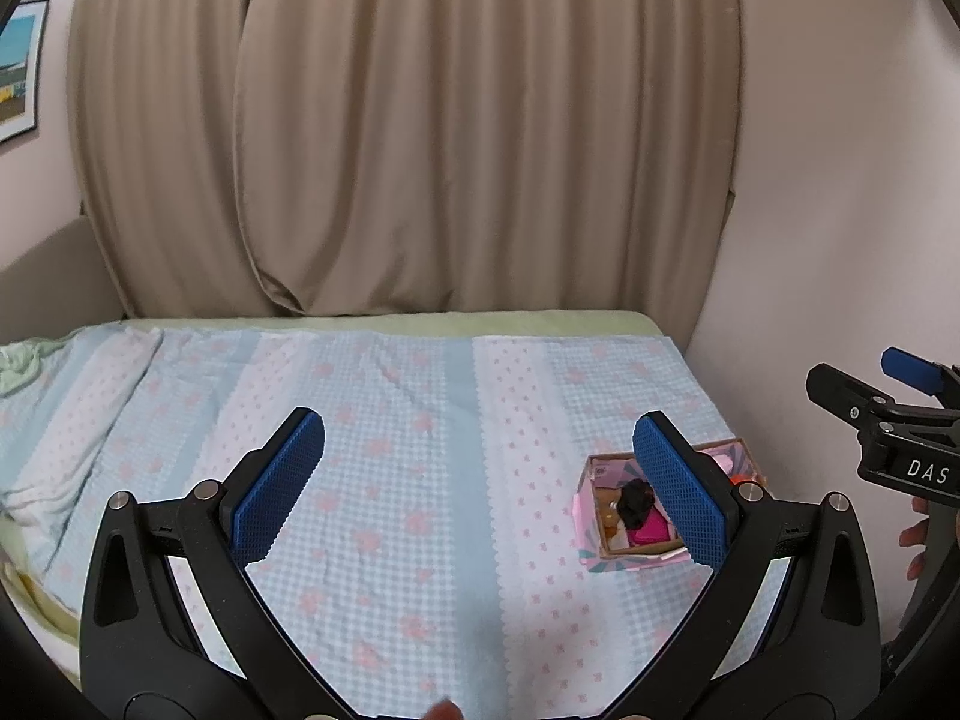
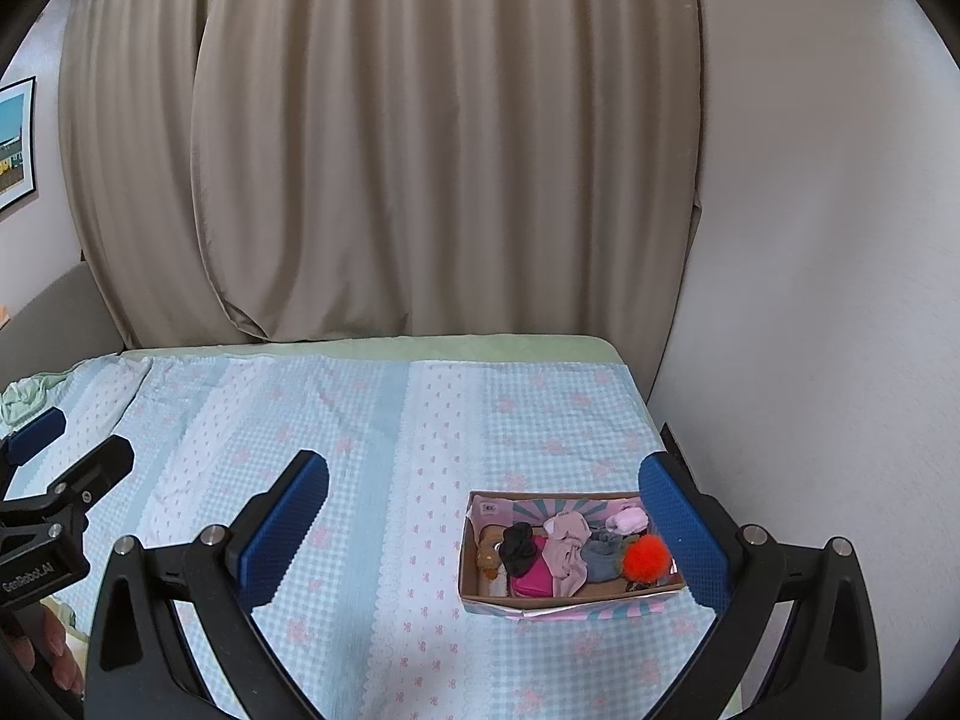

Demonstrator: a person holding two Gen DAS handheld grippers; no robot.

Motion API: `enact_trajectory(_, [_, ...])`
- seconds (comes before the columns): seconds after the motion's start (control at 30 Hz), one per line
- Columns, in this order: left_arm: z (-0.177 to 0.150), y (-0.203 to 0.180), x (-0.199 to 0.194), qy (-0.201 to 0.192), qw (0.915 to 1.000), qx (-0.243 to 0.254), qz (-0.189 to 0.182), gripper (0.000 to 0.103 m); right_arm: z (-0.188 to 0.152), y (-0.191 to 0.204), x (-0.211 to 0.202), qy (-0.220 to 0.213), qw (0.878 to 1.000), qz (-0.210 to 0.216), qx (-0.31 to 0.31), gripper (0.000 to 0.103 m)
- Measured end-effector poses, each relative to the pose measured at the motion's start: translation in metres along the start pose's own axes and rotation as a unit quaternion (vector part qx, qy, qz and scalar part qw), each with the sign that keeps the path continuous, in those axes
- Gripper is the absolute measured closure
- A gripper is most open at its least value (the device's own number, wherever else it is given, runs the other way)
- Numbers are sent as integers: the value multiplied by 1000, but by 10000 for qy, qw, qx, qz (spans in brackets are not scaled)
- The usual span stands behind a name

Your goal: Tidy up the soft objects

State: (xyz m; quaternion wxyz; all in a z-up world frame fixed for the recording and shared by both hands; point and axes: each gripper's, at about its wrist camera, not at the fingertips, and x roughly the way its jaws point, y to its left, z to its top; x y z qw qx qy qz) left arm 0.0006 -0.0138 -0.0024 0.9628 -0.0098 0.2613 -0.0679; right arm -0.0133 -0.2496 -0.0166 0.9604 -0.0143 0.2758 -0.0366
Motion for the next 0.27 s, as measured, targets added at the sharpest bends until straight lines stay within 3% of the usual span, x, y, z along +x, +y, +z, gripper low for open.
enact_trajectory(0.27, [-8, 12, 17, 38, 9998, 107, 140, 0, -1, 15, 23, 238, 9997, 3, -38, 0])
